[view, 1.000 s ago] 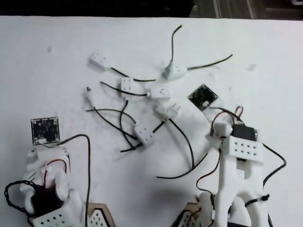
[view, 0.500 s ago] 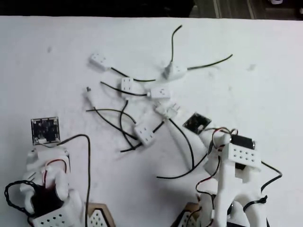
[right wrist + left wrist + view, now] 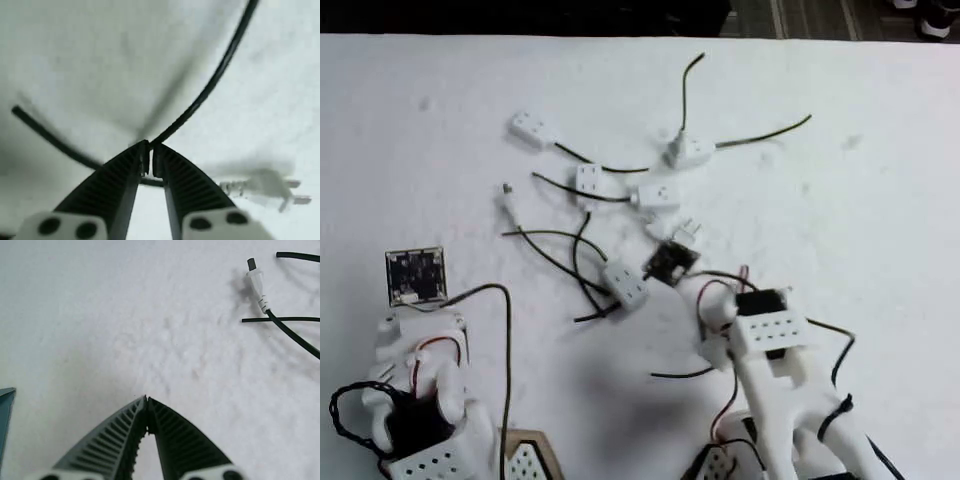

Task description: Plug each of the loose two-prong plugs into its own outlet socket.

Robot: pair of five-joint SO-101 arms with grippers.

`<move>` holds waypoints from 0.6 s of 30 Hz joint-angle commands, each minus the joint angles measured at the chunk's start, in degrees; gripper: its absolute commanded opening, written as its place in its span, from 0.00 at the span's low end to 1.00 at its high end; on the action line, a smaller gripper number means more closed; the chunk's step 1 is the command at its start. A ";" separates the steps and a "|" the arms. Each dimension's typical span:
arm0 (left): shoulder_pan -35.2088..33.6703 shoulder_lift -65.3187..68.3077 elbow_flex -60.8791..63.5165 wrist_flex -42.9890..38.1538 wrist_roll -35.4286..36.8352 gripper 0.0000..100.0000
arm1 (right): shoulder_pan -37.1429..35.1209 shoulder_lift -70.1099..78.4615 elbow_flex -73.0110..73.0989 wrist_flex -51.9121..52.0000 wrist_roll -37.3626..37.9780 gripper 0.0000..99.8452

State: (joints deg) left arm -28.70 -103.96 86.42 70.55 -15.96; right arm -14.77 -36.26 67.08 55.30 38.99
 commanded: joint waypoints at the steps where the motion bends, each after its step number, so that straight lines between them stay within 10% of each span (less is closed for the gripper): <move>1: 0.66 -0.48 -0.35 -0.70 0.35 0.02 | -3.30 -1.63 -0.26 -8.04 -6.95 0.02; 18: 0.66 -0.48 -0.35 -0.70 0.35 0.02 | 10.77 -1.36 -13.19 22.55 -1.32 0.02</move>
State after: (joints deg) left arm -28.70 -103.96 86.42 70.55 -15.96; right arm -7.03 -36.88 54.86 75.34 33.98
